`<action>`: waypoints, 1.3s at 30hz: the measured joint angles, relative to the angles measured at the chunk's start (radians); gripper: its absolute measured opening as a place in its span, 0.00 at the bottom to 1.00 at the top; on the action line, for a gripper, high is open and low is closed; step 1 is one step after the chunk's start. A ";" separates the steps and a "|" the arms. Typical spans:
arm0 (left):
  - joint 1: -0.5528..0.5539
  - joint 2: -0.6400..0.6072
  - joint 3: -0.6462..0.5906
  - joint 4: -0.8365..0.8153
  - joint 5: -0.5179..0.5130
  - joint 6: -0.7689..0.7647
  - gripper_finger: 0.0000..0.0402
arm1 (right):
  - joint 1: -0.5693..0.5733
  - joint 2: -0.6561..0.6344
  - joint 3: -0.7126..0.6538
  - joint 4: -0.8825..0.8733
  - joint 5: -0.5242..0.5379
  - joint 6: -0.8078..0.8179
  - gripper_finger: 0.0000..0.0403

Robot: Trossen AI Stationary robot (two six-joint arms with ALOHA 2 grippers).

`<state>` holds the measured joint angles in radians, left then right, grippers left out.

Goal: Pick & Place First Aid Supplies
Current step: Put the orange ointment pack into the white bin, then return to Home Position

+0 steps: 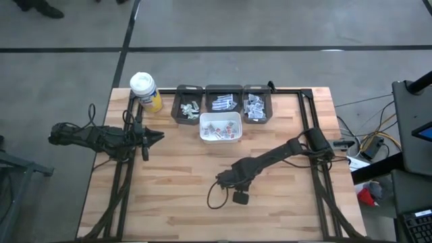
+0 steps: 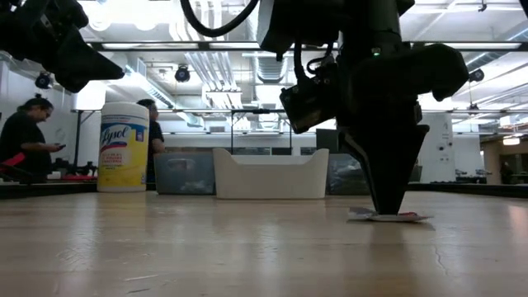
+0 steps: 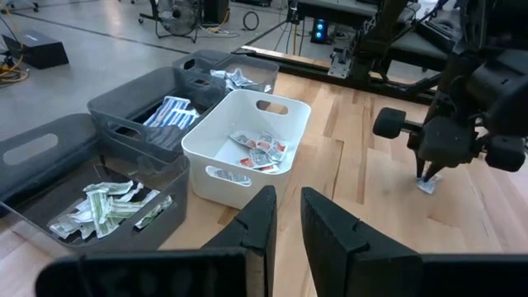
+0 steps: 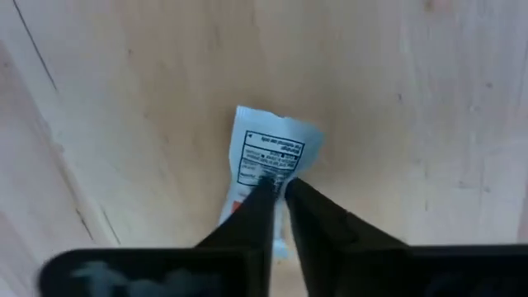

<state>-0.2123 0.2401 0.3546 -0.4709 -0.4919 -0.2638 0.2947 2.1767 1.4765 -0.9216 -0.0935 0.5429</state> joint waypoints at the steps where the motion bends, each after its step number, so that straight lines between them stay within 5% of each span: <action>1: 0.000 0.000 0.000 0.000 0.000 0.000 0.14 | -0.004 -0.005 0.000 -0.004 0.002 -0.013 0.08; 9: 0.000 0.000 0.000 0.000 0.000 0.001 0.14 | -0.071 -0.112 0.025 -0.048 0.059 -0.084 0.02; 18: 0.001 0.002 0.000 -0.001 0.000 0.002 0.14 | -0.269 -0.306 0.149 -0.021 0.343 -0.440 0.02; 31: 0.000 0.003 0.000 -0.001 0.000 -0.003 0.14 | -0.526 -0.104 0.346 -0.079 0.203 -0.840 0.04; 39: 0.000 0.003 0.000 -0.001 0.000 -0.002 0.14 | -0.544 0.002 0.532 -0.224 0.199 -0.876 0.21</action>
<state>-0.2123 0.2436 0.3546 -0.4724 -0.4919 -0.2657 -0.2489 2.1787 2.0082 -1.1453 0.1051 -0.3336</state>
